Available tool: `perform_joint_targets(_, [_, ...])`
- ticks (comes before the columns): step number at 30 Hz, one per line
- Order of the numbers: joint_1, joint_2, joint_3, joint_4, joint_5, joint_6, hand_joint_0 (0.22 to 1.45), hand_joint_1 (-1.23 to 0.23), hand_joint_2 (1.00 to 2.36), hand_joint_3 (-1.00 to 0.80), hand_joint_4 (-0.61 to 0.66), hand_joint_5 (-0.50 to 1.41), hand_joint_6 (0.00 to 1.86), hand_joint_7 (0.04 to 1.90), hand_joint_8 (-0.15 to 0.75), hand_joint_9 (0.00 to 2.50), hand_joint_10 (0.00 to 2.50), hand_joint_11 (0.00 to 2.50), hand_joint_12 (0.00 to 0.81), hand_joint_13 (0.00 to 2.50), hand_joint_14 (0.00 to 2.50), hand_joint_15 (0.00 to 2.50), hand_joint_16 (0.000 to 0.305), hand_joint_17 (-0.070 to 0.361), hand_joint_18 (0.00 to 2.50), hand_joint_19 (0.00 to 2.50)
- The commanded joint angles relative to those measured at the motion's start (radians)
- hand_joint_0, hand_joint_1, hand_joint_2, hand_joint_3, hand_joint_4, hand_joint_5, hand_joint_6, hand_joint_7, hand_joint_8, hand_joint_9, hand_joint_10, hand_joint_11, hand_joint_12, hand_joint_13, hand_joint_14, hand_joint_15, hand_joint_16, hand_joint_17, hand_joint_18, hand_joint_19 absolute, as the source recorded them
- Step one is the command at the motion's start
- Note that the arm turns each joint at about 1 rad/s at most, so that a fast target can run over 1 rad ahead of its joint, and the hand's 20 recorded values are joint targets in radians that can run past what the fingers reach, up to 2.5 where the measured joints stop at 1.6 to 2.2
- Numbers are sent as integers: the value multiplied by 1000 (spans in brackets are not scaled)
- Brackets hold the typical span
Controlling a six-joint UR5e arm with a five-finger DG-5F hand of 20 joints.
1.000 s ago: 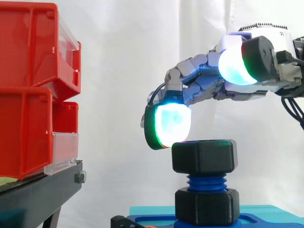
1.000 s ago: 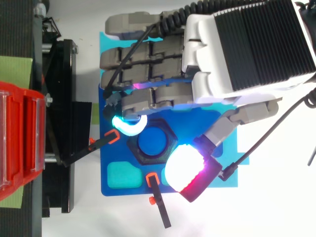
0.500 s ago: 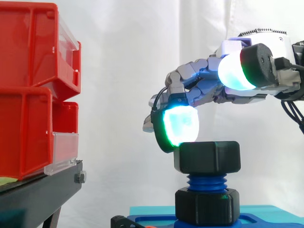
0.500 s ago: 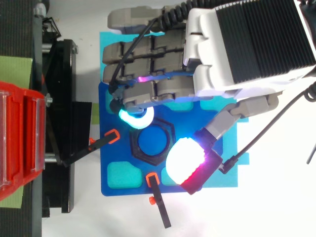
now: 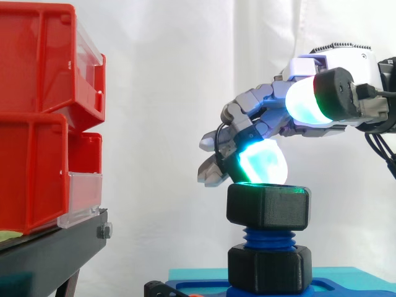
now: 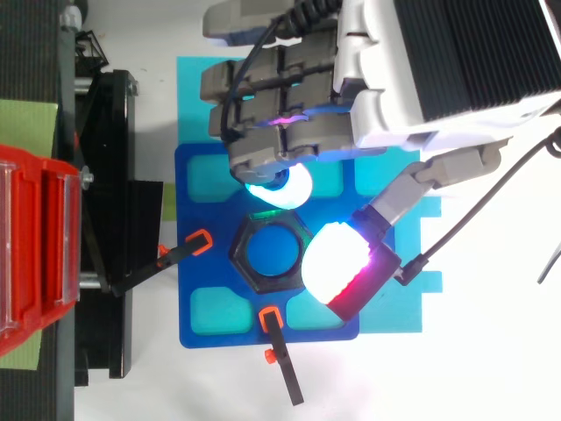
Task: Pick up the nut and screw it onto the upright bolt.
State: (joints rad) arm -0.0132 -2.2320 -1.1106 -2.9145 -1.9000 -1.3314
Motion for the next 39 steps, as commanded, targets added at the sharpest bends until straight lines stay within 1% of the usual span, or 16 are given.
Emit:
perform_joint_targets(1, [-7,0,0,0,-10,0,543,-216,1000,-500,130,42,500,1563,254,863,0,0,215,624,0,0,15,34,242,0])
perform_joint_targets(2, [-8,0,0,0,-14,0,545,-218,1000,-500,134,42,500,1565,254,865,0,0,213,626,0,0,15,34,243,0])
perform_joint_targets(4, [-10,0,0,0,-16,0,545,-215,1000,-500,173,18,502,1465,256,868,0,0,216,625,0,0,15,34,246,0])
perform_joint_targets(5, [-10,0,0,0,-19,0,543,-208,1000,-500,224,-14,503,1336,257,846,0,0,220,615,0,0,15,35,236,0])
perform_joint_targets(8, [-13,0,3,1,-24,1,539,-200,1000,-500,261,-39,504,1195,255,826,0,0,226,602,0,0,16,37,225,0])
perform_joint_targets(9, [-13,0,3,1,-24,1,536,-196,1000,-500,277,-50,504,1110,251,804,0,0,229,600,0,0,17,38,210,0])
perform_joint_targets(10, [-16,2,18,-2,-33,1,531,-189,1000,-500,274,-75,504,960,247,763,0,0,238,578,0,0,19,42,195,0])
perform_joint_targets(11, [-17,0,31,-6,-39,1,526,-179,1000,-500,257,-89,504,886,242,729,0,0,249,551,0,0,20,45,183,0])
perform_joint_targets(14, [-19,0,52,-25,-50,1,519,-169,1000,-500,224,-112,503,775,233,683,0,0,262,517,0,0,23,51,153,0])
perform_joint_targets(16, [-19,0,55,-25,-50,1,514,-156,1000,-500,210,-126,502,706,228,637,0,0,267,491,0,0,24,55,134,0])
perform_joint_targets(22, [-2,-2,52,24,-45,0,505,-131,1000,-500,191,-143,501,635,213,560,0,0,275,412,0,0,28,63,71,0])
perform_joint_targets(27, [12,-2,52,34,-33,0,502,-116,1000,-500,190,-144,501,631,210,528,0,0,284,378,0,0,29,66,39,0])
perform_joint_targets(31, [24,-29,40,52,-22,3,501,-108,1000,-500,191,-141,501,647,213,514,0,0,290,371,0,0,30,67,27,0])
perform_joint_targets(33, [25,-29,37,52,-21,6,501,-106,1000,-500,196,-139,502,653,215,512,0,0,291,369,0,0,30,68,24,0])
perform_joint_targets(35, [32,-29,17,58,-11,9,502,-102,1000,-500,196,-135,502,665,216,510,0,0,292,367,0,0,30,68,22,0])
perform_joint_targets(39, [35,-29,15,54,2,11,503,-99,1000,-500,204,-126,502,704,218,508,0,0,292,364,0,0,31,69,20,0])
